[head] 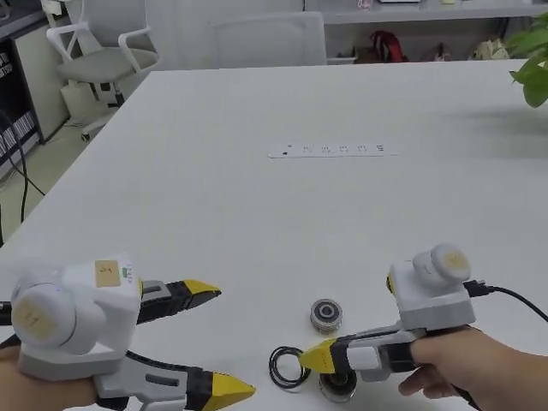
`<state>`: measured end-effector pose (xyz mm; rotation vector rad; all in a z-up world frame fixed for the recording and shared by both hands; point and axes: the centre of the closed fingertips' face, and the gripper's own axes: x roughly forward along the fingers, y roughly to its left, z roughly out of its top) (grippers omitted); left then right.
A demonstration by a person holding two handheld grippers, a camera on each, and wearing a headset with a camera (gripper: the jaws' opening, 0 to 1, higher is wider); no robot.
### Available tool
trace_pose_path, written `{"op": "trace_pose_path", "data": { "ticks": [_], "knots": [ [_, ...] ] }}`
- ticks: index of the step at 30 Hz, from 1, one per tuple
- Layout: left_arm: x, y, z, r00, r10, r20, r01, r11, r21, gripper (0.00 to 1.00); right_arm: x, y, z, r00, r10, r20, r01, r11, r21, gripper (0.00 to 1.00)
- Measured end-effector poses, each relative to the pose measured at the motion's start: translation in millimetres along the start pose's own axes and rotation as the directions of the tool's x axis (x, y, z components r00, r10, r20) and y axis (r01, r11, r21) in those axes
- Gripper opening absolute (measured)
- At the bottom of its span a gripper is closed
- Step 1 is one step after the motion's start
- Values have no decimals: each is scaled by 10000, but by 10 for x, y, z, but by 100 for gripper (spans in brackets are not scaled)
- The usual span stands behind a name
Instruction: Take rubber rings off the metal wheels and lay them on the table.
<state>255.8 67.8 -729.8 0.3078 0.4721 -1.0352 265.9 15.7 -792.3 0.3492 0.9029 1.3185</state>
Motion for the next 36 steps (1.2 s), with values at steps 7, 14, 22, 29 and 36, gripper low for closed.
{"op": "trace_pose_path", "data": {
  "ticks": [7, 14, 22, 29, 36],
  "knots": [
    [-2, -8, -18, 10000, -3, -61, 3, 10000, 6, 72, -25, -69, 61, 9988, -421, 266, 428, 9987, -276, 6],
    [-1, -23, -28, 9999, -33, -123, 33, 10000, 25, 72, -64, -48, 108, 9976, -512, 474, 533, 9976, -444, 11],
    [-17, -26, 25, 10000, -22, -4, 22, 10000, 3, 72, -194, 6, 296, 9921, -508, 1148, 588, 9960, -672, 17],
    [-64, -36, 98, 10000, -8, 94, 8, 10000, 86, 72, -366, 126, 473, 9834, -504, 1745, 721, 9901, -1208, 22],
    [-80, -88, 143, 9998, -29, 209, 28, 10000, 60, 73, -562, 191, 550, 9742, -729, 2136, 1139, 9758, -1864, 28]
  ]
}}
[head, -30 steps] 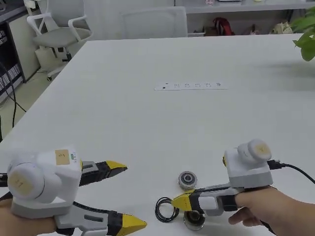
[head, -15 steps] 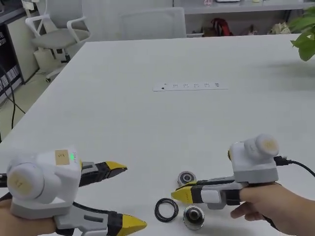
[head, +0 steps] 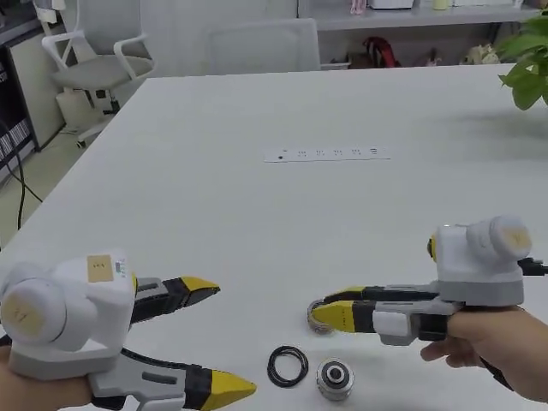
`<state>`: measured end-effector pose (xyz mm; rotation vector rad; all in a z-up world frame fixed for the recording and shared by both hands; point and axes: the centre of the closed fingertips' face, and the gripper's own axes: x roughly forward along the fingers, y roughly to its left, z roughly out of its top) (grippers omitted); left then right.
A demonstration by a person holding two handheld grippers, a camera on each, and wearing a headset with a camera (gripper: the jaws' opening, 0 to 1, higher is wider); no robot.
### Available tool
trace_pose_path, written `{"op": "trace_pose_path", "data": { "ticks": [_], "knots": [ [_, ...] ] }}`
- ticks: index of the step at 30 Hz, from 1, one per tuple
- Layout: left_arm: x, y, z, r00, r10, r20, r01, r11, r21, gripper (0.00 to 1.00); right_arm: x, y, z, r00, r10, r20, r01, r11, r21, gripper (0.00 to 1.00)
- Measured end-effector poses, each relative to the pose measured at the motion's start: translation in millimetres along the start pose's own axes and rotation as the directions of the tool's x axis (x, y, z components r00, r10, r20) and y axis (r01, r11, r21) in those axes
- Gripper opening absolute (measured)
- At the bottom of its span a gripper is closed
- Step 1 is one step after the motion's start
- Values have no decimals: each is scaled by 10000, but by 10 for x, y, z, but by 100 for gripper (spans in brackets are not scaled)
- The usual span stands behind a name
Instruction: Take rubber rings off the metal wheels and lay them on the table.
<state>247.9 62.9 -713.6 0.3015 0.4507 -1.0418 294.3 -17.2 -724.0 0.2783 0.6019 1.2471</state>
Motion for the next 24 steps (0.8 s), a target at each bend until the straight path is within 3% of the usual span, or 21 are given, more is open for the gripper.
{"op": "trace_pose_path", "data": {
  "ticks": [9, 13, 24],
  "knots": [
    [-52, 1, 41, 9997, 154, 180, -151, 9998, -133, 74, -277, 27, 37, 9973, -656, 332, 687, 9924, -1020, 36],
    [-69, -4, 39, 9996, 194, 203, -190, 9997, -179, 74, -407, 36, -15, 9940, -1080, 151, 1089, 9778, -1790, 41],
    [-106, -9, 3, 9988, 369, 334, -352, 9982, -494, 74, -661, 17, -186, 9798, -2002, 10, 1930, 9432, -2706, 55]
  ]
}}
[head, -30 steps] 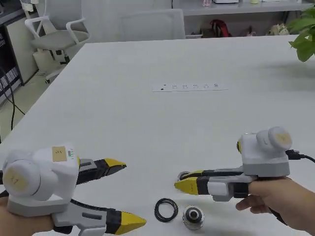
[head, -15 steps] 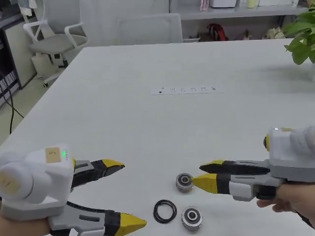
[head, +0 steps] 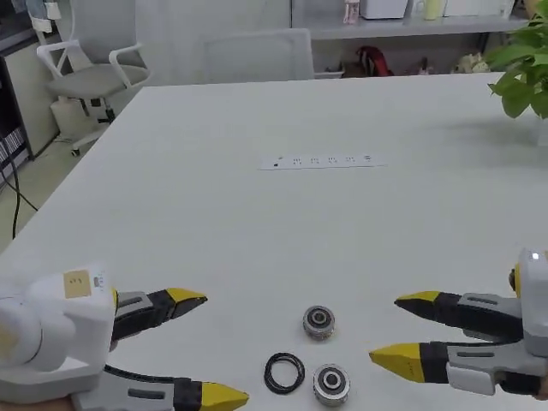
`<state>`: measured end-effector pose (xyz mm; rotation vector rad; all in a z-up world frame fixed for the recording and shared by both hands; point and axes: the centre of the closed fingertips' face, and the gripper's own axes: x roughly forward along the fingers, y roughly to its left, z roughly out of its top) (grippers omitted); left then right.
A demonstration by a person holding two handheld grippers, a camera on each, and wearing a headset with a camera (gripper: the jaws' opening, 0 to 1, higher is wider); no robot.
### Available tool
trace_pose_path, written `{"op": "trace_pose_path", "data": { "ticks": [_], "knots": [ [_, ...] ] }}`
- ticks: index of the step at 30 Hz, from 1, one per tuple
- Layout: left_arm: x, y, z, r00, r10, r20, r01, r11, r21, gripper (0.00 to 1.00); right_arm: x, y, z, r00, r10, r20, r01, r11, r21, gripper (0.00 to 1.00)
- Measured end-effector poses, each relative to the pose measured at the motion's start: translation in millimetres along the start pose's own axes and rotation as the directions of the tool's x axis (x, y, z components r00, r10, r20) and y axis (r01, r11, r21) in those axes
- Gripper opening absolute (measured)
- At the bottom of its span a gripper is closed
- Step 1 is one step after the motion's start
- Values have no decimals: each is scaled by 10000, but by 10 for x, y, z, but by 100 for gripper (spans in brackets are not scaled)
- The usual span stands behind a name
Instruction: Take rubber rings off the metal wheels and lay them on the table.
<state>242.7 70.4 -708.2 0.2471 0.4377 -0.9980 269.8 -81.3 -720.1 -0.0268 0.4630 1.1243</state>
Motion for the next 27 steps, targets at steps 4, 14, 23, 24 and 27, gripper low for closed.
{"op": "trace_pose_path", "data": {
  "ticks": [4, 14, 23, 24, 27],
  "knots": [
    [-27, 3, -10, 9999, 104, 47, -103, 9999, -106, 74, -47, -27, -46, 9994, -309, -160, 301, 9985, -460, 60],
    [-86, 19, -100, 9993, 372, 20, -372, 9989, -297, 75, -143, 19, -248, 9943, -729, -775, 625, 9897, -1291, 65],
    [-100, 29, -112, 9986, 533, 51, -530, 9977, -417, 74, -199, -3, -322, 9908, -934, -977, 772, 9843, -1586, 66],
    [-101, 31, -108, 9985, 550, 63, -547, 9977, -407, 74, -200, -3, -327, 9907, -929, -993, 764, 9844, -1587, 66],
    [-100, 31, -102, 9983, 588, 54, -585, 9977, -348, 74, -210, -20, -341, 9902, -965, -1006, 792, 9833, -1637, 67]
  ]
}}
